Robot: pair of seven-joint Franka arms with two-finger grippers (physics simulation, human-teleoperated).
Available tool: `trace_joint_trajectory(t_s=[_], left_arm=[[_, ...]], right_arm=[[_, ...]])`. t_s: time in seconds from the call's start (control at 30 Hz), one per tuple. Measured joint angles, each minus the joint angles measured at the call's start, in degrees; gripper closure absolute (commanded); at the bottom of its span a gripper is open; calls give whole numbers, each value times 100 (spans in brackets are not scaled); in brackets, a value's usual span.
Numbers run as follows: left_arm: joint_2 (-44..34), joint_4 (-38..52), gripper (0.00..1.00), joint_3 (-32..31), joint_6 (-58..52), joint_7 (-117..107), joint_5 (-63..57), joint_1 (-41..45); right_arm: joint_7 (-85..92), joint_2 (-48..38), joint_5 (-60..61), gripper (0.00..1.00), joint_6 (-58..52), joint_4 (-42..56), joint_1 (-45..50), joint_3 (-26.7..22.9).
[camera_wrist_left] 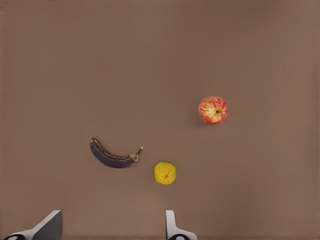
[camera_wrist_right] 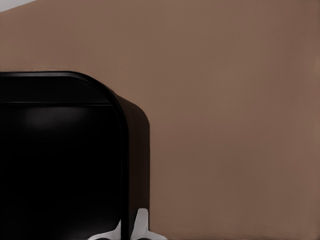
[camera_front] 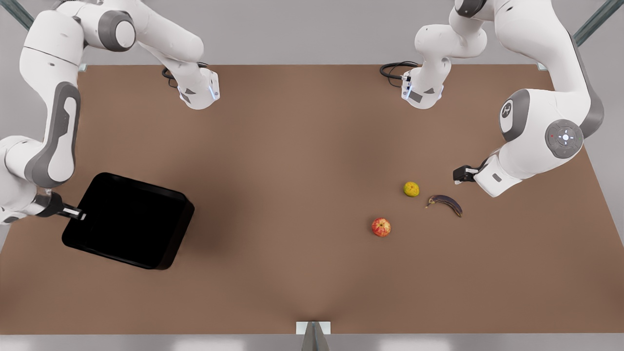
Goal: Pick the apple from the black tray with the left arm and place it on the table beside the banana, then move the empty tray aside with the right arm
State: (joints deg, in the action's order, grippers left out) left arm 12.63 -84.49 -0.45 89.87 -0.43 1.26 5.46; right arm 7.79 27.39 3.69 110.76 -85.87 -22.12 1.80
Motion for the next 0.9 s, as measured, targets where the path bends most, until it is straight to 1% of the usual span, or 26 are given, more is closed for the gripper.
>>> trace_joint_trajectory(t_s=[0.1,0.27,0.4,0.7,0.73,0.77,0.8,0.9], left_arm=[[0,0,0,1,-1,-17,-2,-2],[0,0,0,0,-2,-41,-6,6],[0,0,0,-1,-2,-55,-12,7],[0,0,0,1,-2,-78,-12,1],[0,0,0,1,-2,-80,-12,3],[0,0,0,1,-2,-82,-12,3],[0,0,0,1,-2,-84,-13,5],[0,0,0,1,-2,-88,-15,8]], right_arm=[[623,495,190,100,-64,74,-143,14],[1452,1032,319,100,94,138,-126,36],[1960,1635,332,100,314,594,-51,32],[2745,2214,332,100,574,988,41,21],[2806,2236,327,80,597,1003,40,20],[2851,2248,301,23,623,1010,41,21],[2885,2254,273,0,648,1013,41,22],[2915,2260,129,0,741,1009,33,24]])
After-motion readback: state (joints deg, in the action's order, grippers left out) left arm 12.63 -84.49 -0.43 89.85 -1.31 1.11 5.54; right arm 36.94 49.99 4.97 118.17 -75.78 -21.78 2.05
